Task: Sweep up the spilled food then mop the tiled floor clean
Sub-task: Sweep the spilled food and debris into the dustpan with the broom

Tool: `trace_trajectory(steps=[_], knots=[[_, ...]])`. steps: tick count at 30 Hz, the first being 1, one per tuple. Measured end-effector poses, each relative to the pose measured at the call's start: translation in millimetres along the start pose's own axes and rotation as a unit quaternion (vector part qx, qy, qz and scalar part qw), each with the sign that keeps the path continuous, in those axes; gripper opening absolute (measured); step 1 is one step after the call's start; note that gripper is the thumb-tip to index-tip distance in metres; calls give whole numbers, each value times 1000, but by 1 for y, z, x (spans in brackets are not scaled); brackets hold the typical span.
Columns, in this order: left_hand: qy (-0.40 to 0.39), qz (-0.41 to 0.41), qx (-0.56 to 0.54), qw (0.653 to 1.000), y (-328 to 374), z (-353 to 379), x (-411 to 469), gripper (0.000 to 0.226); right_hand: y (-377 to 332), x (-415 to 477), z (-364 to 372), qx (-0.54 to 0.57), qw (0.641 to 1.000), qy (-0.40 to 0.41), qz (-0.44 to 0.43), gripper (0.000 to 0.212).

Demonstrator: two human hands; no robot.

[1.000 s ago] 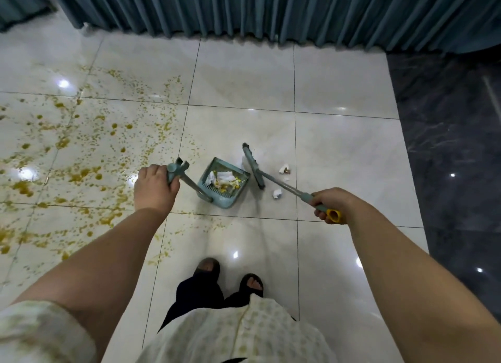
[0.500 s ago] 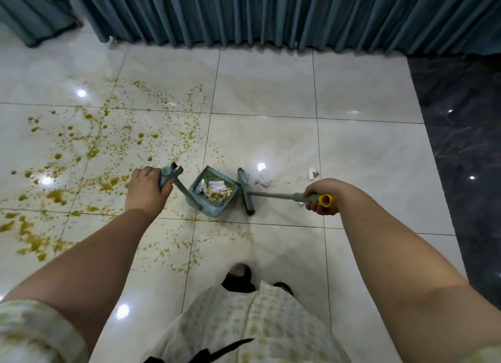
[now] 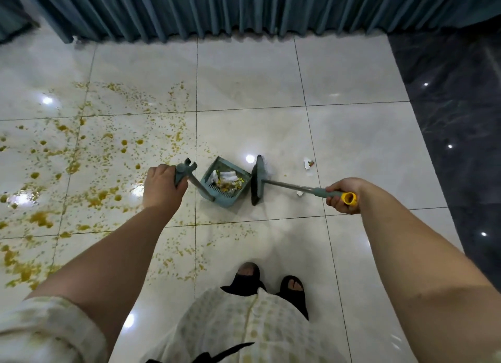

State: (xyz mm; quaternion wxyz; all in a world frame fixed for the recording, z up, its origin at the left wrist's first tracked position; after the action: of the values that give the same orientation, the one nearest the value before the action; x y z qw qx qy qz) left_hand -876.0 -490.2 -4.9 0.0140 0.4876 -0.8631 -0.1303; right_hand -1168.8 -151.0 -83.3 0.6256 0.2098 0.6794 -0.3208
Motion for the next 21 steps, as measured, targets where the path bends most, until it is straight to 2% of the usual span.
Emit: trace_trajectory(steps=[12, 19, 21], knots=[[-40, 95, -18, 995, 74, 30, 19, 28, 23, -18, -60, 72, 995, 66, -18, 18], [-65, 124, -24, 990, 112, 49, 15, 29, 23, -42, -83, 7, 991, 116, -61, 19], [-72, 134, -22, 988, 125, 53, 12, 30, 23, -48, -92, -20, 988, 133, -80, 27]])
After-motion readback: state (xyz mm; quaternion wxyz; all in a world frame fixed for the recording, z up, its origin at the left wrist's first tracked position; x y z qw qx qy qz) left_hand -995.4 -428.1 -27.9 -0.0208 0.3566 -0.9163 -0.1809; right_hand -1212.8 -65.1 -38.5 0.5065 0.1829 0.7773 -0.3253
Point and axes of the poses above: each hand's wrist, its own x-axis towards the middle knuckle, its own z-axis out of the palm, y = z × x, the point moved 8 cm from there along x, towards the middle knuckle, and after that the axes turned 4 degrees about -z, right-handed, at the moved point
